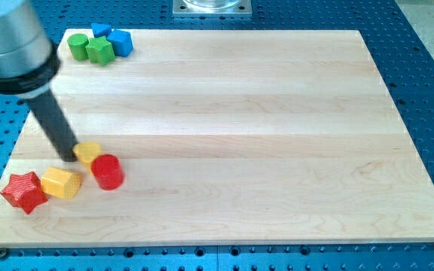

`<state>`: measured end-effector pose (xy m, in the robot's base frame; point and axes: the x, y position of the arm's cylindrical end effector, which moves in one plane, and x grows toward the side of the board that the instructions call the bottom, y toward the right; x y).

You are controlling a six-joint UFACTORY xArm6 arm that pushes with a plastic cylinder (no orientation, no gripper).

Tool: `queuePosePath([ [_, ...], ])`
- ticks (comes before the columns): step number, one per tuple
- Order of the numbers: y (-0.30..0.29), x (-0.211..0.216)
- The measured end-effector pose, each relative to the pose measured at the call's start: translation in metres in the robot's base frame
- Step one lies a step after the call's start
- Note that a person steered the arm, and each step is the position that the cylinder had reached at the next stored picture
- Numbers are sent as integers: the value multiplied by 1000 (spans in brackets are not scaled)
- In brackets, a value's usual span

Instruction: Push the red star towards the red circle along with hexagon

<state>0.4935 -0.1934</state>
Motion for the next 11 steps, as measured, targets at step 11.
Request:
queuePosePath([
  [11,-75,83],
])
